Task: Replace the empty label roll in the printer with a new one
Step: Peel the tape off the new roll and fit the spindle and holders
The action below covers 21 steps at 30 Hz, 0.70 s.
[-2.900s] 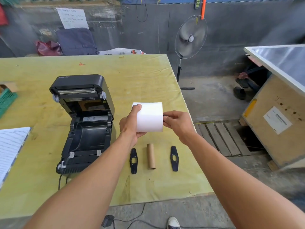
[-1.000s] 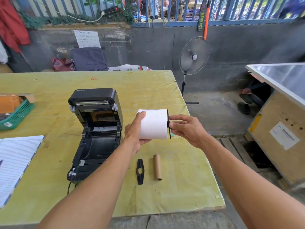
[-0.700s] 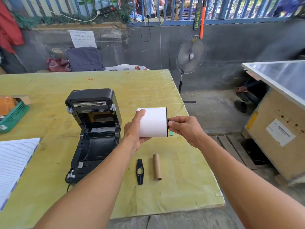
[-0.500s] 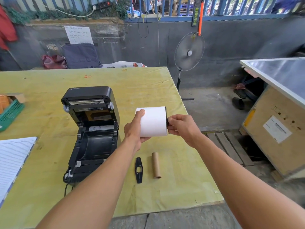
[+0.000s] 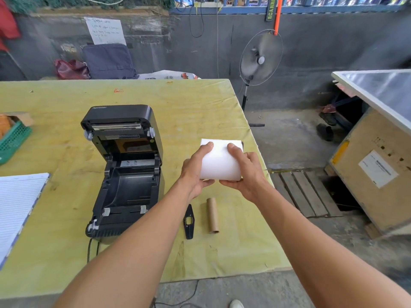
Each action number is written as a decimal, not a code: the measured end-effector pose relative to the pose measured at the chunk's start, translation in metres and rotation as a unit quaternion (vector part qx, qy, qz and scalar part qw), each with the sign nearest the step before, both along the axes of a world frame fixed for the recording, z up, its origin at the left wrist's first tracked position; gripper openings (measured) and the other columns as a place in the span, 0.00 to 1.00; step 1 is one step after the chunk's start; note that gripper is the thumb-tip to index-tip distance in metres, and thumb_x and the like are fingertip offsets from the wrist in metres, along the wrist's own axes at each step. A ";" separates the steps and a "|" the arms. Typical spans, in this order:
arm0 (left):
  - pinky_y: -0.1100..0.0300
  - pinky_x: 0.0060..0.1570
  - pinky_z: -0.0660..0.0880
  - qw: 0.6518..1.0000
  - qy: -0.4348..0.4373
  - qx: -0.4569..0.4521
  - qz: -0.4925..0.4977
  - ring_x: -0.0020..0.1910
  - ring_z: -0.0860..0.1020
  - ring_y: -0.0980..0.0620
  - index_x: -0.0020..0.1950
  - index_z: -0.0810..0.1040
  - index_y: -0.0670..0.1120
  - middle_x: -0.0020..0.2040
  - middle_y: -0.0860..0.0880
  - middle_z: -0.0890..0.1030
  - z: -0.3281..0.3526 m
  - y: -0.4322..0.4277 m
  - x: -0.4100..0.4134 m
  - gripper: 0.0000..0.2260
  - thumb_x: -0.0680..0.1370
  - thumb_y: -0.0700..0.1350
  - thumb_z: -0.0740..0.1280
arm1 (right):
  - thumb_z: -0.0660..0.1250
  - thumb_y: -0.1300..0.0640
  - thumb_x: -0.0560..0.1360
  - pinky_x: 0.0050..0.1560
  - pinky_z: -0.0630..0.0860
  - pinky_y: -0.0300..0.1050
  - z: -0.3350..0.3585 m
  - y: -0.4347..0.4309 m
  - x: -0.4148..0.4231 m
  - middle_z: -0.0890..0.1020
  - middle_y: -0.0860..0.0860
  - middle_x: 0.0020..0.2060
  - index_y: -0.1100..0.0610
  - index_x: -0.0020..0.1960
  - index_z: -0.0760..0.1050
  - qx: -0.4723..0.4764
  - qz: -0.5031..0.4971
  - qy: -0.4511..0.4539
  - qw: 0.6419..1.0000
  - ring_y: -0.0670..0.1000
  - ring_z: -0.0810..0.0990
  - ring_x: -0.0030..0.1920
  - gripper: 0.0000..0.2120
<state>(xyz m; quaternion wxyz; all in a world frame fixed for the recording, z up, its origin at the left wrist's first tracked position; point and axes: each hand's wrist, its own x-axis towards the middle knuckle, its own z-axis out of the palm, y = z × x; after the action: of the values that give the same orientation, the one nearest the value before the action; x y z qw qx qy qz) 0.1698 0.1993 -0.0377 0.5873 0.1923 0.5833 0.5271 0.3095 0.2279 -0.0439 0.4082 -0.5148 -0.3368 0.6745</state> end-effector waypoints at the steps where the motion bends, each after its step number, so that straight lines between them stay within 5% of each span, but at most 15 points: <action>1: 0.40 0.58 0.73 1.000 0.007 -0.009 -0.015 0.57 0.79 0.44 0.63 0.75 0.50 0.60 0.45 0.80 0.001 -0.001 -0.002 0.34 0.61 0.63 0.74 | 0.77 0.38 0.64 0.39 0.84 0.55 -0.002 0.000 0.001 0.77 0.56 0.58 0.53 0.53 0.67 0.001 0.002 -0.001 1.000 0.60 0.82 0.53 0.30; 4: 0.33 0.63 0.62 1.000 -0.001 -0.005 -0.021 0.56 0.77 0.45 0.61 0.74 0.51 0.54 0.48 0.80 -0.001 -0.006 -0.014 0.30 0.65 0.66 0.69 | 0.77 0.38 0.64 0.38 0.84 0.55 -0.007 0.002 0.005 0.79 0.56 0.58 0.53 0.53 0.67 0.006 -0.002 0.001 1.000 0.59 0.83 0.54 0.30; 7: 0.35 0.60 0.64 0.998 -0.012 -0.033 0.052 0.55 0.78 0.44 0.63 0.70 0.49 0.50 0.45 0.82 -0.014 -0.006 -0.026 0.25 0.72 0.63 0.64 | 0.78 0.39 0.64 0.39 0.84 0.57 -0.010 0.004 0.007 0.78 0.56 0.59 0.53 0.54 0.68 0.004 -0.006 0.017 1.000 0.60 0.82 0.54 0.30; 10: 0.48 0.48 0.77 0.972 0.182 -0.126 0.085 0.46 0.80 0.46 0.62 0.75 0.42 0.47 0.44 0.83 -0.038 -0.011 -0.031 0.16 0.76 0.47 0.66 | 0.78 0.40 0.65 0.39 0.84 0.58 -0.010 0.009 0.008 0.78 0.55 0.59 0.53 0.55 0.68 0.006 0.000 0.016 1.000 0.59 0.82 0.55 0.29; 13: 0.54 0.36 0.76 0.896 0.367 -0.243 -0.062 0.49 0.79 0.42 0.70 0.62 0.39 0.56 0.41 0.78 -0.069 -0.034 -0.026 0.30 0.72 0.42 0.72 | 0.78 0.39 0.65 0.41 0.84 0.59 -0.009 0.014 0.009 0.78 0.55 0.59 0.55 0.58 0.69 0.005 0.008 0.012 1.000 0.59 0.82 0.55 0.32; 16: 0.53 0.46 0.74 0.814 0.499 -0.250 -0.160 0.57 0.75 0.39 0.68 0.58 0.42 0.59 0.39 0.74 -0.098 -0.064 -0.016 0.36 0.69 0.45 0.76 | 0.78 0.40 0.66 0.43 0.84 0.62 -0.012 0.017 0.010 0.78 0.56 0.60 0.58 0.63 0.67 -0.002 0.010 0.007 1.000 0.60 0.82 0.56 0.36; 18: 0.52 0.50 0.73 0.795 0.540 -0.233 -0.148 0.59 0.74 0.37 0.69 0.58 0.41 0.59 0.37 0.74 -0.111 -0.071 -0.009 0.35 0.70 0.42 0.75 | 0.78 0.40 0.66 0.44 0.84 0.63 -0.014 0.019 0.012 0.78 0.56 0.60 0.58 0.63 0.67 -0.003 0.013 0.003 1.000 0.60 0.82 0.56 0.36; 21: 0.52 0.45 0.73 0.812 0.516 -0.235 -0.135 0.56 0.76 0.38 0.65 0.61 0.40 0.57 0.39 0.77 -0.113 -0.068 -0.007 0.26 0.73 0.38 0.71 | 0.77 0.40 0.66 0.43 0.84 0.62 -0.016 0.021 0.013 0.78 0.56 0.60 0.58 0.62 0.68 -0.006 0.015 0.001 1.000 0.60 0.82 0.56 0.35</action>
<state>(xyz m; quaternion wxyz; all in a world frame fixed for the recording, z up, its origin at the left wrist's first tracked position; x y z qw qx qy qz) 0.1629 0.1316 -0.1505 0.2923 0.3693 0.8749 0.1127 0.3221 0.2491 -0.0594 0.3953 -0.5117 -0.3401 0.6828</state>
